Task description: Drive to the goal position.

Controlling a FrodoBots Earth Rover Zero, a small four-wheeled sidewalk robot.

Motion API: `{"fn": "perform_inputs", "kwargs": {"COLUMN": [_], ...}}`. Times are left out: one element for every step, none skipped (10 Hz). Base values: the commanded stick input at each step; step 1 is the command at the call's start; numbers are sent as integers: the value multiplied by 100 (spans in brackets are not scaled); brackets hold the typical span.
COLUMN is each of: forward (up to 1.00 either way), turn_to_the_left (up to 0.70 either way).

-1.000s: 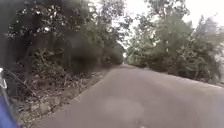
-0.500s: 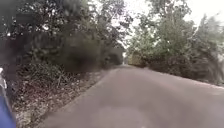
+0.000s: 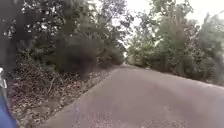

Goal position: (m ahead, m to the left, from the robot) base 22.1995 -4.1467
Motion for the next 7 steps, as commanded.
{"fn": "perform_inputs", "kwargs": {"forward": [70,70,70,70,70,70,70], "turn_to_the_left": [-1,-1,-1,-14,-20,-25,-13]}}
